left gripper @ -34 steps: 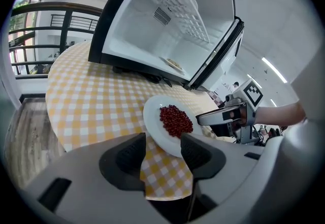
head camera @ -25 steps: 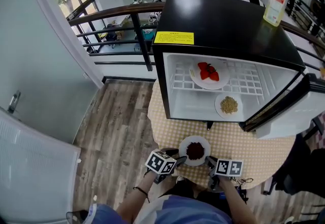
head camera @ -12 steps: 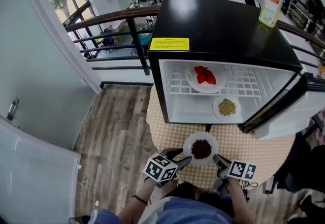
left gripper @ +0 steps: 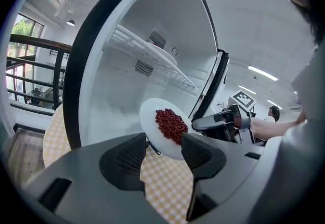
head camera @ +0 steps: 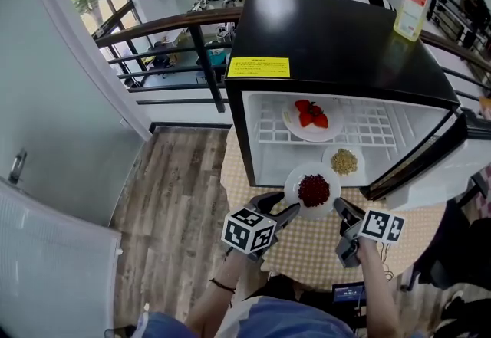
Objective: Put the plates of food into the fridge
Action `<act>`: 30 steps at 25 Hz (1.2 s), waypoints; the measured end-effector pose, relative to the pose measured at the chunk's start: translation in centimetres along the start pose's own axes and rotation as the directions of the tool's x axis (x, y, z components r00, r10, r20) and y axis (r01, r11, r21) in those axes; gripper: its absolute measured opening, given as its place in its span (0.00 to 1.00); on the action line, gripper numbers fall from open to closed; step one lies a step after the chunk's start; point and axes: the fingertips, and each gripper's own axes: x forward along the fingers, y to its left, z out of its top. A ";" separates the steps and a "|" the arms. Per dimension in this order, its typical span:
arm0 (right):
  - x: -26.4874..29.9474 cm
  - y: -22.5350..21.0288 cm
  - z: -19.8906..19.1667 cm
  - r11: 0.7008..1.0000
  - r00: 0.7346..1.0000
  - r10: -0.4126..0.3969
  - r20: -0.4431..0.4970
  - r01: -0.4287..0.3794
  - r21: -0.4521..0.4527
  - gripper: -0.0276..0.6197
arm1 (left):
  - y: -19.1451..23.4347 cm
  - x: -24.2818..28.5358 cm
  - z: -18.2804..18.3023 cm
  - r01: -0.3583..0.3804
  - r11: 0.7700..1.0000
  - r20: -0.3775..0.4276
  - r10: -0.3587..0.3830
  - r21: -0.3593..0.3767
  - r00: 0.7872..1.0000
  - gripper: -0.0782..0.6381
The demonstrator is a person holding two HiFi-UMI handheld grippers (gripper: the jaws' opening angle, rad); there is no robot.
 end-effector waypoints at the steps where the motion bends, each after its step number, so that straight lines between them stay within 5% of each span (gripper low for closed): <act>1: 0.3 0.2 0.6 1.000 1.000 0.002 0.004 -0.001 -0.007 0.10 | 0.2 0.2 0.4 -0.005 1.000 0.011 0.005 -0.012 1.000 0.41; 6: 2.1 0.4 2.8 1.000 1.000 0.002 0.018 -0.001 -0.016 0.10 | 1.6 1.0 1.4 -0.032 0.996 0.052 0.036 -0.085 0.998 0.41; 16: 6.4 -1.0 5.4 0.999 0.999 -0.023 0.024 0.022 0.038 0.09 | 4.5 3.7 -0.9 -0.098 0.976 0.000 0.100 -0.193 0.995 0.41; 26: 10.6 -3.3 4.1 0.986 0.988 -0.144 -0.054 0.139 -0.095 0.09 | 6.6 4.3 -2.7 -0.176 0.954 -0.024 0.175 -0.243 0.984 0.41; 30: 11.8 -3.4 3.9 0.947 0.973 -0.210 -0.098 0.177 -0.269 0.09 | 7.0 4.3 -2.7 -0.187 0.949 -0.020 0.188 -0.253 0.982 0.41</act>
